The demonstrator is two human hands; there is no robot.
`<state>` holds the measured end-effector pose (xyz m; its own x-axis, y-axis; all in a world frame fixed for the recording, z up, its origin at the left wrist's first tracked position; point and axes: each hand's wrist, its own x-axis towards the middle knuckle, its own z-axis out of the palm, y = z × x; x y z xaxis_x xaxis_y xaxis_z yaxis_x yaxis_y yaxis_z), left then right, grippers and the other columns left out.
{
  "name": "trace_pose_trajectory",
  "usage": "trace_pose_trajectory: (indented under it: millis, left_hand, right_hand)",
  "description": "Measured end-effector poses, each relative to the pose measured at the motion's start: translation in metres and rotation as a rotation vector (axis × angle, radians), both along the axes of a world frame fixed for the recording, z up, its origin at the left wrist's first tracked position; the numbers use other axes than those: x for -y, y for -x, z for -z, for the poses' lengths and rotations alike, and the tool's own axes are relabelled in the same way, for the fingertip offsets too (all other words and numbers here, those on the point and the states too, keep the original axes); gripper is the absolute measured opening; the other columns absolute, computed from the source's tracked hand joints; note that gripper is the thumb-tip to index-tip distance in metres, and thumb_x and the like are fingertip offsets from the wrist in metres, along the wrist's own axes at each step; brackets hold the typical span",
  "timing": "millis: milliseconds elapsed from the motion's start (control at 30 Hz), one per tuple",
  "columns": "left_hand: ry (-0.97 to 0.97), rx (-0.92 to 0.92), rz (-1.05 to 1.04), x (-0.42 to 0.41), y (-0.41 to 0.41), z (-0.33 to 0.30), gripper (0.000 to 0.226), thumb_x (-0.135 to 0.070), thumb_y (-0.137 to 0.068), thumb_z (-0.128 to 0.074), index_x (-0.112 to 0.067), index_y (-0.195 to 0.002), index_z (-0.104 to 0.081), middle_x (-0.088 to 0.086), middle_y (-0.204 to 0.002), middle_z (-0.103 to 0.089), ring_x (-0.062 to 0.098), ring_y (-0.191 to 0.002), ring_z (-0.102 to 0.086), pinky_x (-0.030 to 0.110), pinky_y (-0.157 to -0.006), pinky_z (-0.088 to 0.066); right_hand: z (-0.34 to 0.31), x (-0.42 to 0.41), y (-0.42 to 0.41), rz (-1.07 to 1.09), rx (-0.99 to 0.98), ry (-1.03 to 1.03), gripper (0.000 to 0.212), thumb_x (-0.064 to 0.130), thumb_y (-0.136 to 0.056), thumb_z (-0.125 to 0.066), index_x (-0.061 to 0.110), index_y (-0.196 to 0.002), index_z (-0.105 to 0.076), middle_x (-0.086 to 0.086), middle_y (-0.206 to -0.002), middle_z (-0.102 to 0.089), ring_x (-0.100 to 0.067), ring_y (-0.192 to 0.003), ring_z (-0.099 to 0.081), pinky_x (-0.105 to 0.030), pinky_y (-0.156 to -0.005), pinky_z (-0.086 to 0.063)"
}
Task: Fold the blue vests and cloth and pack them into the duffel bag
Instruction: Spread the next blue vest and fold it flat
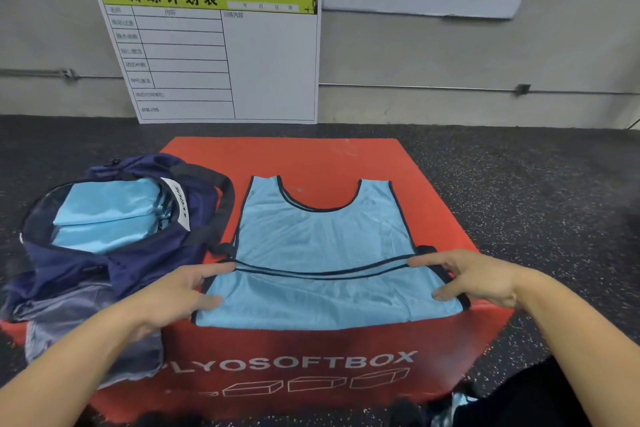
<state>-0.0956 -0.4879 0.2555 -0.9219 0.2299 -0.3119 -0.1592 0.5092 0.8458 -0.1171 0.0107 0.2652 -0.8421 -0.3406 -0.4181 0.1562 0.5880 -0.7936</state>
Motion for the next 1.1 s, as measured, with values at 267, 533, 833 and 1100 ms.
trace_pose_trajectory:
  millis: [267,533,833,1100]
  left_hand:
    - [-0.026,-0.125,0.003,0.0,0.02,-0.015,0.061,0.002,-0.095,-0.063,-0.037,-0.142,-0.051,-0.027,-0.137,-0.044,-0.005,-0.133,-0.028,0.015,-0.106,-0.025]
    - [-0.103,-0.135,-0.106,-0.01,0.079,-0.01,0.065,0.016,-0.09,-0.056,-0.029,-0.138,-0.055,-0.022,-0.133,-0.058,-0.029,-0.1,-0.052,0.0,-0.083,-0.044]
    - [-0.129,-0.094,-0.182,-0.016,0.16,-0.002,0.059,0.01,-0.092,-0.054,-0.037,-0.128,-0.064,-0.004,-0.115,-0.075,0.017,-0.108,-0.071,0.038,-0.102,-0.051]
    - [-0.088,-0.137,-0.245,-0.035,0.224,0.022,0.061,0.01,-0.089,-0.05,-0.038,-0.124,-0.064,-0.008,-0.113,-0.074,0.013,-0.097,-0.073,0.033,-0.091,-0.057]
  right_hand:
    - [-0.016,-0.001,0.017,0.079,-0.132,0.033,0.076,-0.009,-0.081,-0.075,0.037,-0.139,-0.06,0.015,-0.151,-0.049,-0.001,-0.143,-0.036,-0.021,-0.114,-0.032]
    - [-0.019,0.005,0.061,0.173,-0.214,0.034,0.075,-0.014,-0.082,-0.07,0.032,-0.14,-0.059,0.012,-0.135,-0.063,0.0,-0.126,-0.055,-0.001,-0.08,-0.045]
    - [-0.011,0.012,0.123,0.253,-0.234,-0.073,0.072,-0.011,-0.084,-0.066,0.033,-0.141,-0.059,0.013,-0.133,-0.062,-0.006,-0.119,-0.061,-0.032,-0.104,-0.052]
    - [0.006,0.014,0.18,0.31,-0.25,-0.125,0.071,-0.007,-0.085,-0.065,0.029,-0.145,-0.056,0.006,-0.139,-0.059,-0.013,-0.124,-0.058,-0.036,-0.11,-0.047]
